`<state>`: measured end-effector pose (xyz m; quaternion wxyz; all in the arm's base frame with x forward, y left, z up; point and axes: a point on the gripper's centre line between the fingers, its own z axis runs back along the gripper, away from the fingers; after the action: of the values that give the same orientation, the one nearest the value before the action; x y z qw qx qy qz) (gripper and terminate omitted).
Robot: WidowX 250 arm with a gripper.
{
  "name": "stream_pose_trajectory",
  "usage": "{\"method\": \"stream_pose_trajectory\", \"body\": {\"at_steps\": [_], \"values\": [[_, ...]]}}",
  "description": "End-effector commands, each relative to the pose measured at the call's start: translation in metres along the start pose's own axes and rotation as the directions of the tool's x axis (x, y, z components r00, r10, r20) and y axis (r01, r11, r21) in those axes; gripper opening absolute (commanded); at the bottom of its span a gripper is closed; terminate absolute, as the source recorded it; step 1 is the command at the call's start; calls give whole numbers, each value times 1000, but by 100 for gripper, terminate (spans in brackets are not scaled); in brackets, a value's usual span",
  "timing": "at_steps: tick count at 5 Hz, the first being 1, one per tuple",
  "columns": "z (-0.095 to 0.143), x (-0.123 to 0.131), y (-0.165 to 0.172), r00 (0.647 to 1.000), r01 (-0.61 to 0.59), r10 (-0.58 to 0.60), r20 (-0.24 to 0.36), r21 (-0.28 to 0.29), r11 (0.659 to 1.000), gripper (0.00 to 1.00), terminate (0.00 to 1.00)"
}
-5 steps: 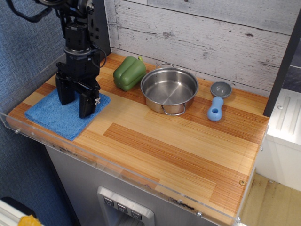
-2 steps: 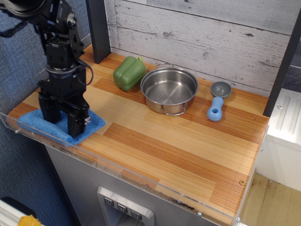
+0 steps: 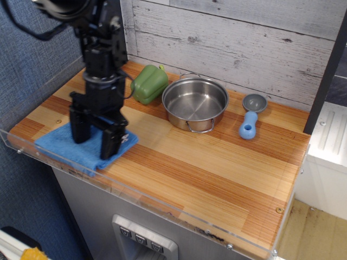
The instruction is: Place the napkin below the pot
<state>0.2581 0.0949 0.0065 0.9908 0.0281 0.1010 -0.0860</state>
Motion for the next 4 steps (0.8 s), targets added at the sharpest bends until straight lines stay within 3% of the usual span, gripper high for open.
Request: {"method": "stream_pose_trajectory", "body": {"at_steps": [1, 2, 4], "values": [[22, 42, -63, 991, 104, -106, 79, 26, 994, 100, 0], [38, 45, -85, 978, 171, -181, 100, 103, 980, 100, 0], [54, 57, -118, 957, 247, -271, 108, 190, 950, 100, 0]]}}
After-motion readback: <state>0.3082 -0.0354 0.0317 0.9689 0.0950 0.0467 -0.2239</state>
